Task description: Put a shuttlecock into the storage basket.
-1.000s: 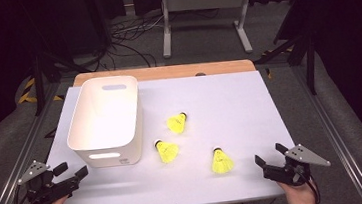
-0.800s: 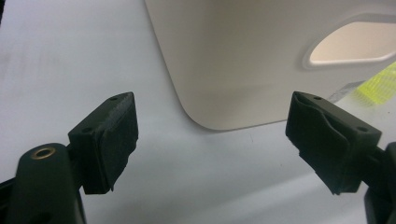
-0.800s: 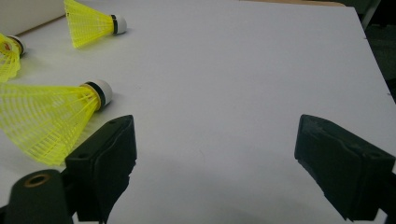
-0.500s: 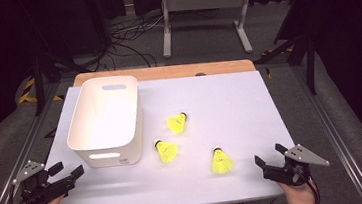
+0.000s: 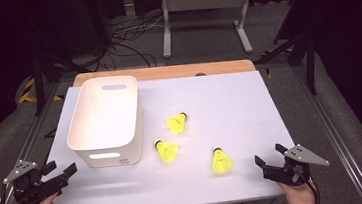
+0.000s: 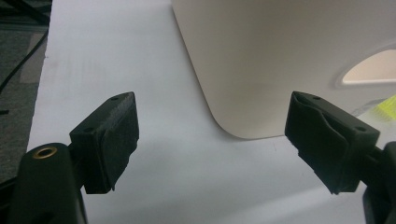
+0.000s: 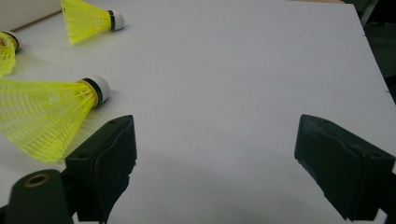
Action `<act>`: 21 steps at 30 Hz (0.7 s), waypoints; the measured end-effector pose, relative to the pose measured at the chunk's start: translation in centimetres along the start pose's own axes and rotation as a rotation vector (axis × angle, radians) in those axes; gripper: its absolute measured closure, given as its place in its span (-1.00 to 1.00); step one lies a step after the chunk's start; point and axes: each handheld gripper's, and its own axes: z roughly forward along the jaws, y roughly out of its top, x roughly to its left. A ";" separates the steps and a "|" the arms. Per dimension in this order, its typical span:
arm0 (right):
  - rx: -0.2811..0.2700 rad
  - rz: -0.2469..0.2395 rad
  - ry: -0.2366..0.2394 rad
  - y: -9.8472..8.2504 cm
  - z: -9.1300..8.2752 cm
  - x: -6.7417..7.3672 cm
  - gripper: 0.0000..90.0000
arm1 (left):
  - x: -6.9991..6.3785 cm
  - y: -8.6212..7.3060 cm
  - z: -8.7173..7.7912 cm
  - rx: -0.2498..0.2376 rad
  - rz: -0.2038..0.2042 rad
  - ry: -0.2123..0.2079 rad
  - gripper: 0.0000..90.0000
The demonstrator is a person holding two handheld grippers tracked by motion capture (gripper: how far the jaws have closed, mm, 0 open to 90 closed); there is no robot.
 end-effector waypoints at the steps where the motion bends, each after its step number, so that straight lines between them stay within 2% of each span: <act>1: 0.000 0.000 -0.001 0.0 0.0 0.0 -0.70 | 0.0 0.0 0.0 0.002 -0.003 0.004 -0.59; 11: -0.005 -0.001 -0.007 0.0 -0.1 0.0 -0.70 | 0.5 0.9 0.1 0.002 -0.021 0.014 -0.58; 16: -0.005 0.000 -0.007 0.0 -0.1 0.0 -0.70 | 0.7 1.3 0.5 0.012 -0.003 0.017 -0.58; 20: -0.002 -0.001 -0.006 0.0 -0.1 0.0 -0.70 | 0.7 1.6 0.7 0.014 -0.011 0.021 -0.58; 21: -0.002 -0.001 -0.006 0.0 -0.1 0.0 -0.70 | 0.7 1.6 0.8 0.015 -0.009 0.035 -0.59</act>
